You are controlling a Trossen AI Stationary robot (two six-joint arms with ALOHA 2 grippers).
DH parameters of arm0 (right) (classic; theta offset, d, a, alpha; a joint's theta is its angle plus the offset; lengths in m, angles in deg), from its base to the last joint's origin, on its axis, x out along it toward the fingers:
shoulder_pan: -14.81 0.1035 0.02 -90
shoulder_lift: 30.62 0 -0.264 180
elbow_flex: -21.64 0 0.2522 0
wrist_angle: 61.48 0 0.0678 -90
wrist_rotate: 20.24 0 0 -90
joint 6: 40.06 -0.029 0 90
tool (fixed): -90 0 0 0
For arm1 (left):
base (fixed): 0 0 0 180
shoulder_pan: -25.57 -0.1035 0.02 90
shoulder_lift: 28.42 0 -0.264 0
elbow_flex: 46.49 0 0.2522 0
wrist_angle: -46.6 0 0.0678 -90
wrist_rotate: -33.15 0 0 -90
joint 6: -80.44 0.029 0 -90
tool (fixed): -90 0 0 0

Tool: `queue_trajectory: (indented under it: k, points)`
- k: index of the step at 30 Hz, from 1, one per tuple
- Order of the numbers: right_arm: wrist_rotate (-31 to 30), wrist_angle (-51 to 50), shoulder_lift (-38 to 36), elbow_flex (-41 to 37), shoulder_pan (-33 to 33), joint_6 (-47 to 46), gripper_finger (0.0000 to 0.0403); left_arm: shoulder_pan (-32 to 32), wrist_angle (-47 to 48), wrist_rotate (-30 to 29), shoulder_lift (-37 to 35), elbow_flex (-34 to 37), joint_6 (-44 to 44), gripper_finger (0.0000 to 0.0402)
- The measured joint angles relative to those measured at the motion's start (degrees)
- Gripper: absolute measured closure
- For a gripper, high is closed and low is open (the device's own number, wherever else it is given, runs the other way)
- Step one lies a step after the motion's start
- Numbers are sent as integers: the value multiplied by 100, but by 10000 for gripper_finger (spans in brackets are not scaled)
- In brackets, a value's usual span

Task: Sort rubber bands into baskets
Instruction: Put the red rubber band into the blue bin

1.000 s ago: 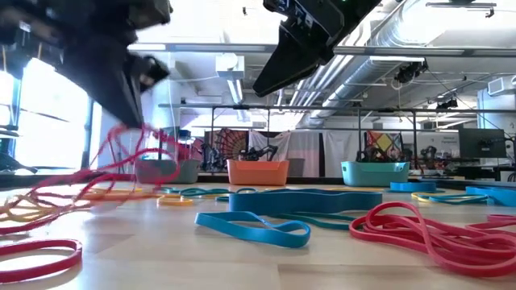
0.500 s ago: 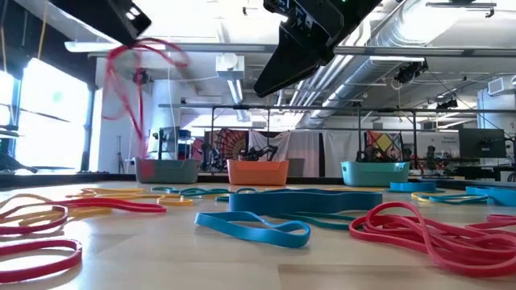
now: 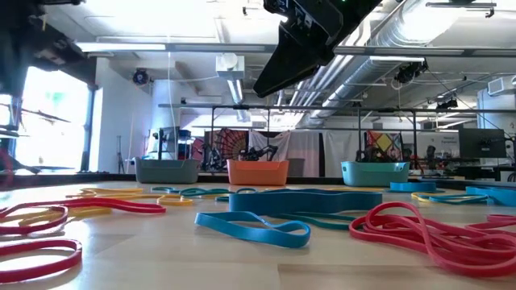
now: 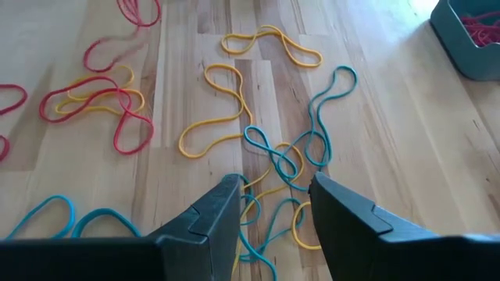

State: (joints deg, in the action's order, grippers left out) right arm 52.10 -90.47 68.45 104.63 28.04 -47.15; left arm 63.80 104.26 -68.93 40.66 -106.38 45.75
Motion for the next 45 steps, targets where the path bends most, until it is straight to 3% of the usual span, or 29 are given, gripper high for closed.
queue_trajectory:
  k: [9,15,25,34,45]
  points:
    - [-1,0,0,0,0,1,259,141,-5,35,205,13,-271,368]
    - [-1,0,0,0,0,1,259,100,-44,-91,421,12,-351,329]
    - [-1,-4,0,0,0,1,259,-8,-688,29,1465,11,813,283]
    - [-1,-12,0,0,0,1,259,-192,-755,55,2066,11,995,294]
    - [-1,-13,0,0,0,1,259,-377,-817,300,2151,11,1138,370]
